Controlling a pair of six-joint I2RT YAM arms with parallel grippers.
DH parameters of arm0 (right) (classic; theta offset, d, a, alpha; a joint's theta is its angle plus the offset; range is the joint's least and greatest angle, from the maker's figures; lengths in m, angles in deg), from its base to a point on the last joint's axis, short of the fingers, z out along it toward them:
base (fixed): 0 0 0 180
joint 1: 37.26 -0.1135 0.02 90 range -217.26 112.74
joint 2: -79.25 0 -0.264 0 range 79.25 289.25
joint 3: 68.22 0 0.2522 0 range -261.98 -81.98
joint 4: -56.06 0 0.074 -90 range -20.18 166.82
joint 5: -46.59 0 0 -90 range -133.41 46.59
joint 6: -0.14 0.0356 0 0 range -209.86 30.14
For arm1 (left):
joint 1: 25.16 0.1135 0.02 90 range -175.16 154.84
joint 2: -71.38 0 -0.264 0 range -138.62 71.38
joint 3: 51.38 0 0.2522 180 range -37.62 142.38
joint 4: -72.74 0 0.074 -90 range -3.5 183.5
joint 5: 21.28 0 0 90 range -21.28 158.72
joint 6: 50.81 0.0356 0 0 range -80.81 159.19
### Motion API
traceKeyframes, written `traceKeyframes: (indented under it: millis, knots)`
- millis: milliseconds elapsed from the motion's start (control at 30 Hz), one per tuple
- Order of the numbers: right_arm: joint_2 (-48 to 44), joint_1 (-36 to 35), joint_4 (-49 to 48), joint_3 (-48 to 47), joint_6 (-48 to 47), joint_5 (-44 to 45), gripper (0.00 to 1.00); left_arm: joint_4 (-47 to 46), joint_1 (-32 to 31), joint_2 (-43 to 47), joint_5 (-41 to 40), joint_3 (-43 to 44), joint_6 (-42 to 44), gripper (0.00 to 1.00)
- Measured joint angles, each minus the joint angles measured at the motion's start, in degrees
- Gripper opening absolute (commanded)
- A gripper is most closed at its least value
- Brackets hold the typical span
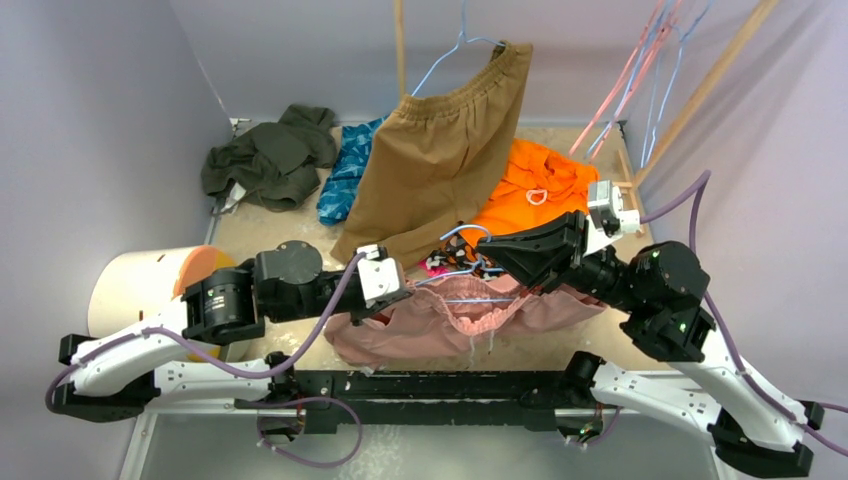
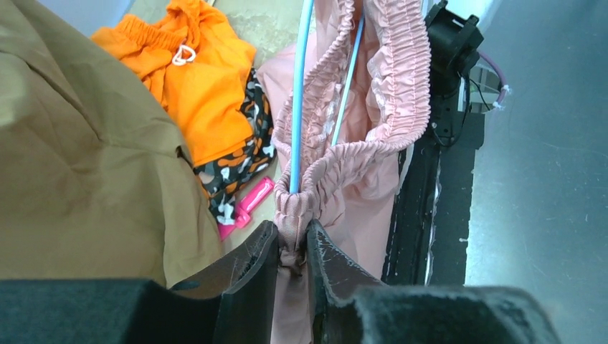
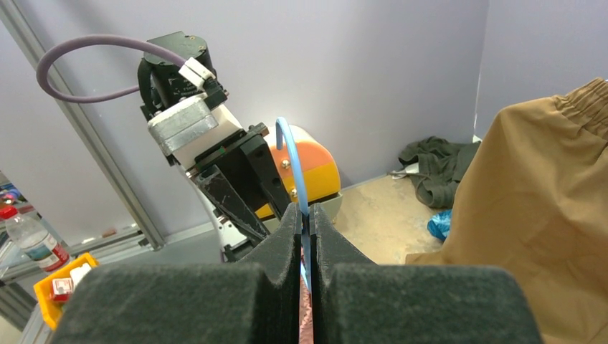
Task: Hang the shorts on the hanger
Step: Hang the shorts on the hanger.
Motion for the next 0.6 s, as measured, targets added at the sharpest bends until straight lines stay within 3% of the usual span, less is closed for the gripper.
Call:
traceKeyframes:
  millis: [133, 333, 600]
  knots:
    - [0.00, 0.00, -0.28, 0.20, 0.00, 0.00, 0.00, -2.01, 0.00, -0.57, 0.63, 0.00, -0.11, 0.30]
    - [-0.26, 0.00, -0.28, 0.28, 0.00, 0.13, 0.00, -3.65, 0.00, -0.33, 0.55, 0.02, -0.48, 0.53]
    - [-0.46, 0.00, -0.31, 0.79, 0.00, 0.66, 0.00, -9.66, 0.00, 3.56, -0.24, 0.13, -1.92, 0.57]
